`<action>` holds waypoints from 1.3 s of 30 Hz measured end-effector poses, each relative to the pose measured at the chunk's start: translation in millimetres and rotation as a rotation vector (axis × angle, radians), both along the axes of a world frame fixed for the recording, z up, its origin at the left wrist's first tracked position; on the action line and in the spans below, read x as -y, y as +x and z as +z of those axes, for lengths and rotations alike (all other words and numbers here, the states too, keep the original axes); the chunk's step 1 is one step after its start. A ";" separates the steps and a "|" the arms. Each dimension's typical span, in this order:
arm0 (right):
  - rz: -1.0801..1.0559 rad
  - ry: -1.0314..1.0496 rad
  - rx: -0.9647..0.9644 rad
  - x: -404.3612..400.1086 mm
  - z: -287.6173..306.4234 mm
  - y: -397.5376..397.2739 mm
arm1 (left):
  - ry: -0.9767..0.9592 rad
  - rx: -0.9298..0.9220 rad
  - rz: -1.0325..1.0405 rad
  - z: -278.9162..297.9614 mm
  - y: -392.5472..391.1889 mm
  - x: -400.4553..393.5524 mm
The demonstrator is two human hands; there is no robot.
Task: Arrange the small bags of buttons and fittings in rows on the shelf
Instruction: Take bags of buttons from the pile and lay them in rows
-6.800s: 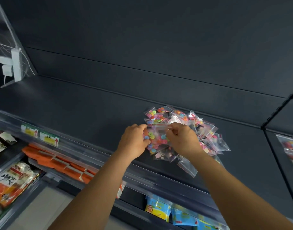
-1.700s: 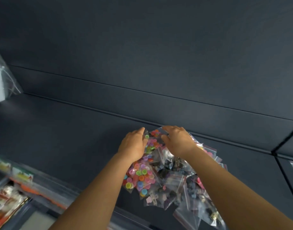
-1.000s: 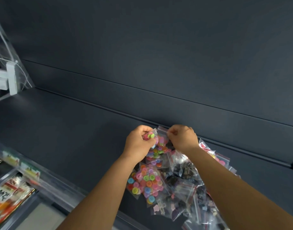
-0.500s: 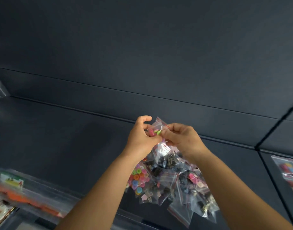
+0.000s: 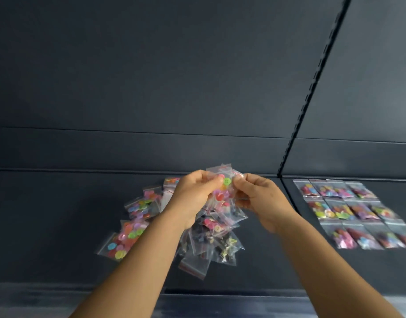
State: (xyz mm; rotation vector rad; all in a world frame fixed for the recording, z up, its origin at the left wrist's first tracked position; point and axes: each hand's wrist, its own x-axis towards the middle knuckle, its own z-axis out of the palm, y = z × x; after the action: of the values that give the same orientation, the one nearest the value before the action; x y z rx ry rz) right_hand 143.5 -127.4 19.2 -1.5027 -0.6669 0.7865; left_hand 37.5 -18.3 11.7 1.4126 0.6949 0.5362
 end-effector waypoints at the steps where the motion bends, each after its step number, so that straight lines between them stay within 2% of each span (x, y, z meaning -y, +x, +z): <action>1: -0.006 -0.006 0.008 7.9 1.8 4.4 | -0.005 0.000 -0.018 1.3 4.7 5.4; 6: -0.049 0.019 -0.015 44.4 7.5 28.3 | -0.022 0.008 -0.086 9.5 28.5 42.1; 11: 0.057 0.054 -0.035 90.3 6.2 57.6 | -0.080 0.017 -0.068 10.8 65.3 92.4; 15: -0.078 0.036 0.012 127.3 2.9 89.5 | -0.195 0.055 -0.056 9.4 95.8 135.2; 19: -0.254 0.004 0.160 159.0 2.7 117.4 | -0.247 0.098 0.060 9.0 120.5 167.3; 24: -0.064 -0.102 0.294 192.1 10.6 130.4 | -0.233 0.153 0.153 10.1 146.2 196.5; 29: -0.060 -0.149 0.246 202.3 5.8 150.5 | -0.237 0.182 0.188 11.4 162.2 213.3; 35: -0.056 -0.112 0.164 203.9 6.3 157.2 | -0.074 0.094 0.216 3.0 172.9 219.0; 39: -0.118 -0.100 0.132 204.6 2.1 158.8 | -0.081 0.130 0.262 1.8 173.7 216.3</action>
State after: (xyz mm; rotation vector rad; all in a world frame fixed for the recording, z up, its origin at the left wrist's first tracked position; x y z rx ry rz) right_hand 302.3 -332.1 21.2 -1.6810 -0.6376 0.6422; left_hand 211.2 -234.6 13.5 1.2065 0.7926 0.7892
